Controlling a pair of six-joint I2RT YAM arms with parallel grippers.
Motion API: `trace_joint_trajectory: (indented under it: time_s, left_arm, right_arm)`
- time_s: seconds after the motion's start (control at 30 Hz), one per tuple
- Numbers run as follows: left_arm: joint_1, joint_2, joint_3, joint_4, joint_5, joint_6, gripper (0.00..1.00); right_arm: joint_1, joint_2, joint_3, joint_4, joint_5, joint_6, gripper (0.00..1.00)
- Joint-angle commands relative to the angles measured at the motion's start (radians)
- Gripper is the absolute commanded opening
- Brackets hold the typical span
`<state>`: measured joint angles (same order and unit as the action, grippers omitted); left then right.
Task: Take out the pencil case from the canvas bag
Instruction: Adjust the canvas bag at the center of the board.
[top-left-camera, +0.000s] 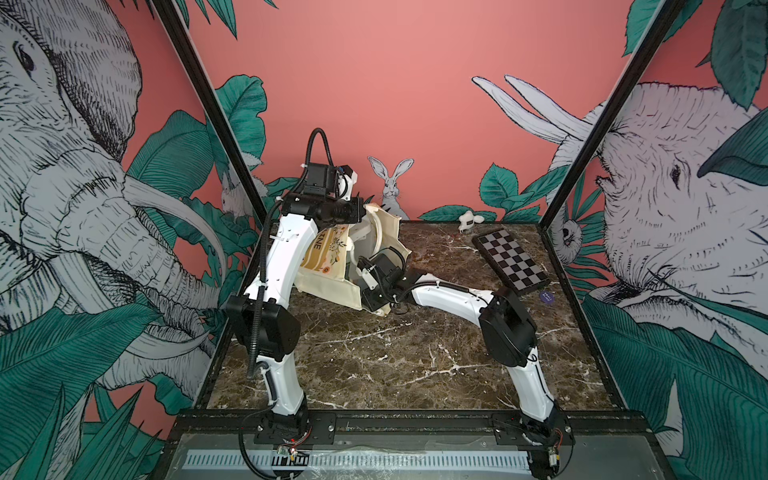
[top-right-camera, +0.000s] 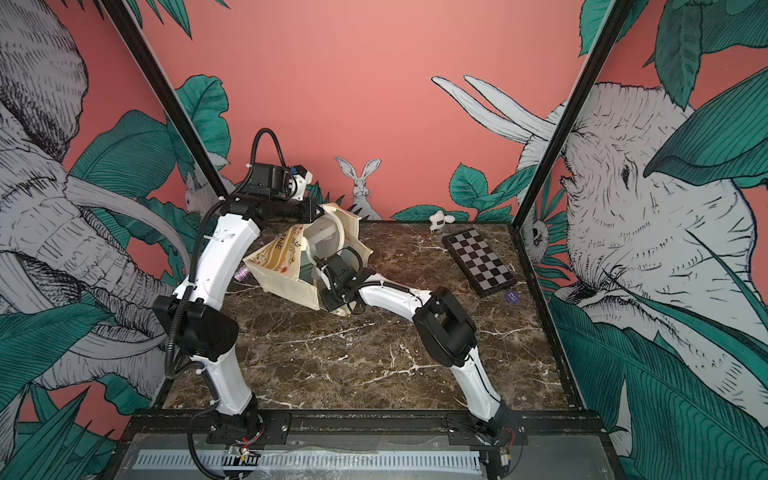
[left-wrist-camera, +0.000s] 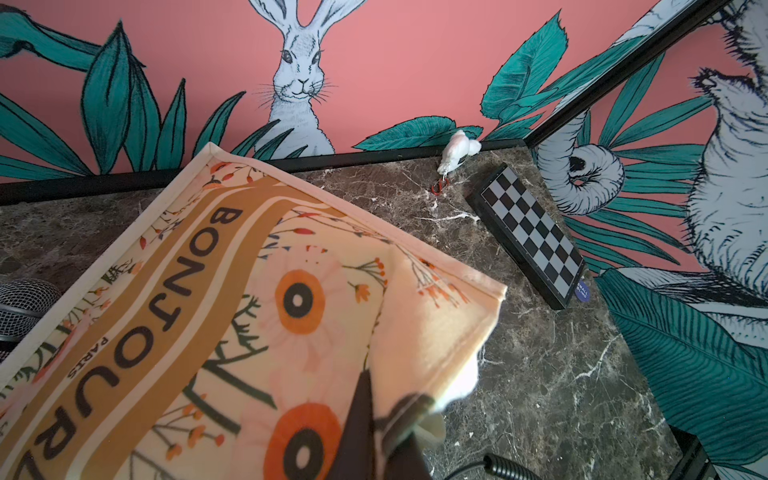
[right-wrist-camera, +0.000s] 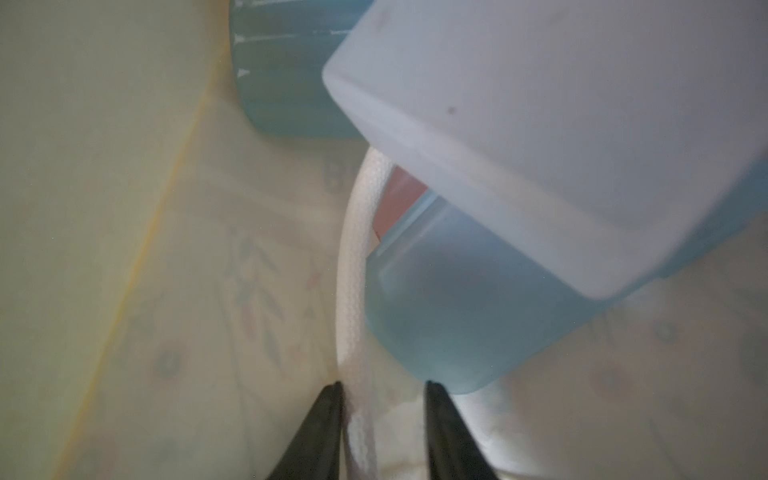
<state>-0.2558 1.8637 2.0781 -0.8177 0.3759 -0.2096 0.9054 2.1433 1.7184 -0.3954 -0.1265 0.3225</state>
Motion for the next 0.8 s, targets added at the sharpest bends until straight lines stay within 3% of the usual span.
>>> trace_joint_trajectory:
  time_s: [0.0,0.5,0.77]
  left_arm:
    - [0.004,-0.077,0.014,0.006,-0.031,-0.002,0.00]
    - [0.006,-0.080,0.020,-0.018,-0.129,0.010,0.00]
    - [0.009,-0.071,0.020,-0.016,-0.142,0.003,0.00]
  right_arm:
    - [0.007,-0.053,-0.038,-0.015,0.047,0.003,0.24]
    - [0.006,-0.385,-0.456,0.204,0.248,0.153,0.03]
    - [0.005,-0.481,-0.623,0.250,0.356,0.302,0.01]
